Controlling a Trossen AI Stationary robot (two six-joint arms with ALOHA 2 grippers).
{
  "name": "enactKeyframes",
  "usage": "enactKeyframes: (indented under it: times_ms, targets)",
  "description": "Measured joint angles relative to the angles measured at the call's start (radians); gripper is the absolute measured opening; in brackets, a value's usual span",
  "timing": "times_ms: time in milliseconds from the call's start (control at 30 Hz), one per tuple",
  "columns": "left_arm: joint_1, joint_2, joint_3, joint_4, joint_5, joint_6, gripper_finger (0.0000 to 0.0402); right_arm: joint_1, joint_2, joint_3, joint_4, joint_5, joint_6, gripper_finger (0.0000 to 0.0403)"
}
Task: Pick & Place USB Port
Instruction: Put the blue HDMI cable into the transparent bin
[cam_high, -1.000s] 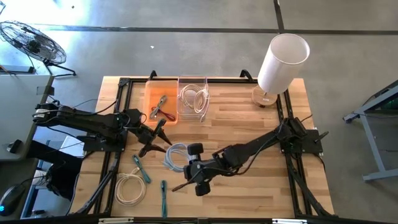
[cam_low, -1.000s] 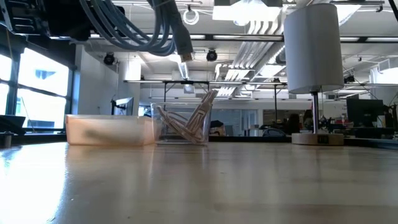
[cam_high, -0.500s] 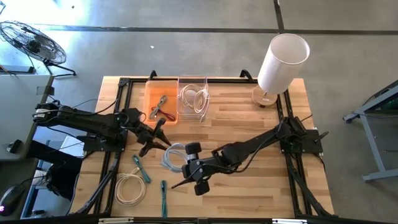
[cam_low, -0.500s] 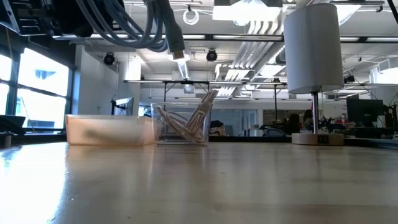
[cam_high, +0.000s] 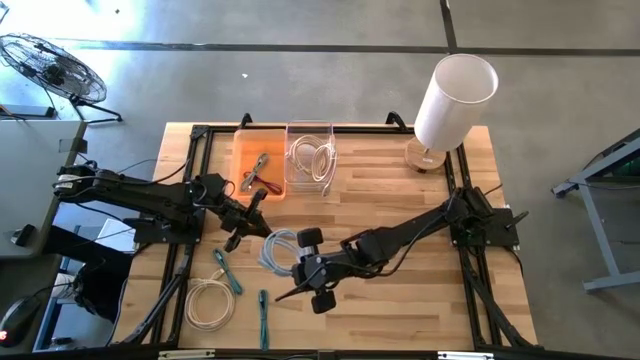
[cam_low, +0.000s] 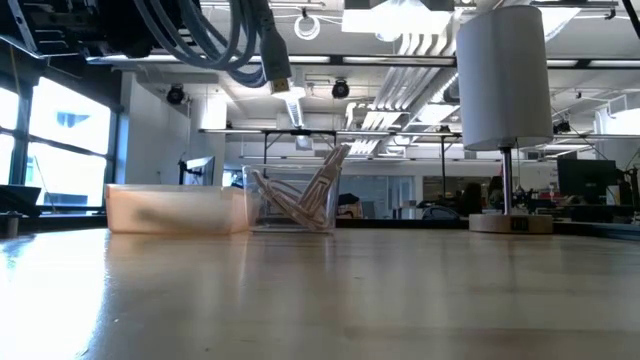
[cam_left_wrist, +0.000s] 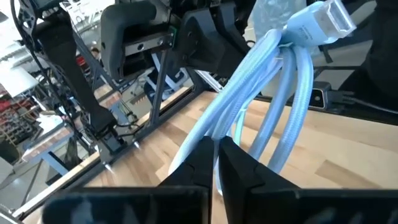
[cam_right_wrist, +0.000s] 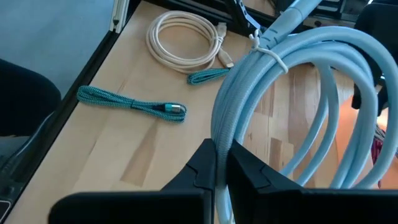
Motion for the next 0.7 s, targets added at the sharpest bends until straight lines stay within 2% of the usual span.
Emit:
enactKeyframes:
  times_ms: [267,600,700]
  targets:
    - [0.000,0.000,0.000,-0.033,-0.021,-0.002,0.0002,0.000,0.000,0.000,-0.006,0.000,0.011,0.0010]
    - [-0.002,-0.003,0.000,-0.046,-0.112,-0.003,0.0001,0.019,0.000,0.000,-0.068,0.070,0.047,0.0009]
    - [-0.002,-0.003,0.001,-0.064,-0.174,-0.003,0.0001,0.026,0.000,0.000,-0.079,0.085,0.057,0.0009]
